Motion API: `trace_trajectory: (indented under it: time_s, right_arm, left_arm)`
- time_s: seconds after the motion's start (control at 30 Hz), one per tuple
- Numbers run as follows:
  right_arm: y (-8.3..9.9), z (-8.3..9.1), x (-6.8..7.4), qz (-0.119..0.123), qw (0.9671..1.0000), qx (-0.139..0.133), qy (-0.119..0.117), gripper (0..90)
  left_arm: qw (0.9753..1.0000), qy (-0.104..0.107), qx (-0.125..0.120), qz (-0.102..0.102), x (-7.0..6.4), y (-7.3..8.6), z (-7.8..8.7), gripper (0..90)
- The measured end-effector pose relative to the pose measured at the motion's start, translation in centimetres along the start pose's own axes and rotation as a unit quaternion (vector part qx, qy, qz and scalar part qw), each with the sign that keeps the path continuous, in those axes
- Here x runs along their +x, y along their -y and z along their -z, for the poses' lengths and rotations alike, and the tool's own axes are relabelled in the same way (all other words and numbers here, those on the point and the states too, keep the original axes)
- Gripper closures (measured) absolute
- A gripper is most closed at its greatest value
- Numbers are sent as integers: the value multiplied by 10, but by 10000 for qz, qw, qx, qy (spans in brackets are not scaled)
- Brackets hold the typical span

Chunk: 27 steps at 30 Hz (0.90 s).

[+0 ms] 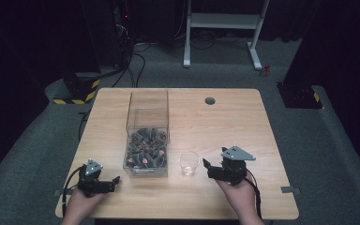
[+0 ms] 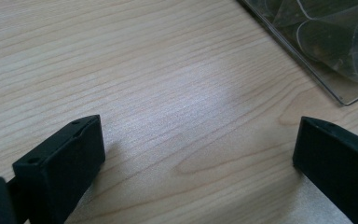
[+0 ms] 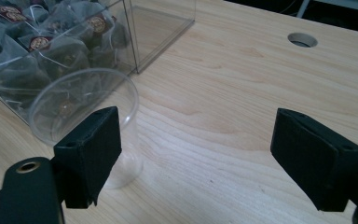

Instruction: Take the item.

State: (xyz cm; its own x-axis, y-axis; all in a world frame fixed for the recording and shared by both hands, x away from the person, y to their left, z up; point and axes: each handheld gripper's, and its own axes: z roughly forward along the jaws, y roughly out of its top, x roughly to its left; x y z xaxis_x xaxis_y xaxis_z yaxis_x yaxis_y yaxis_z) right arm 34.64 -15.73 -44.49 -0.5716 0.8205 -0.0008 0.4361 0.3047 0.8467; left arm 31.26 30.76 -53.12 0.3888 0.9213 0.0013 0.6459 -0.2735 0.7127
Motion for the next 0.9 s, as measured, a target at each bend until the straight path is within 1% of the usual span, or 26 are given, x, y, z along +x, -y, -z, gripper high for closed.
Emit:
trace_trajectory:
  time_s: [0.1,0.13,0.3,0.4,0.63,0.67,0.7,0.73,0.9]
  right_arm:
    - [-4,-2,2,41,10000,-14,-27,165]
    - [-5,-2,4,12,10000,-13,-34,165]
    - [-9,-4,6,70,9999,-25,-79,168]
    - [-11,-5,9,60,9999,-30,-104,170]
    - [-17,-8,14,163,9997,-62,-170,175]
    - [-18,-9,16,127,9997,-57,-181,176]
    - [-18,-9,16,171,9997,-58,-185,177]
    - [-19,-10,17,151,9996,-63,-209,178]
    - [-23,-12,21,211,9995,-65,-237,182]
  left_arm:
    - [10000,0,1,0,0,0,0,24]
    - [10000,-1,0,2,0,0,0,24]
    - [10000,0,0,0,0,0,0,24]
    - [10000,0,-1,2,0,0,0,24]
    - [10000,0,0,1,0,0,0,24]
    - [10000,0,1,0,0,0,0,24]
    - [10000,0,0,2,0,0,0,24]
    - [10000,-1,-1,1,0,0,0,24]
    - [10000,0,1,0,0,0,0,24]
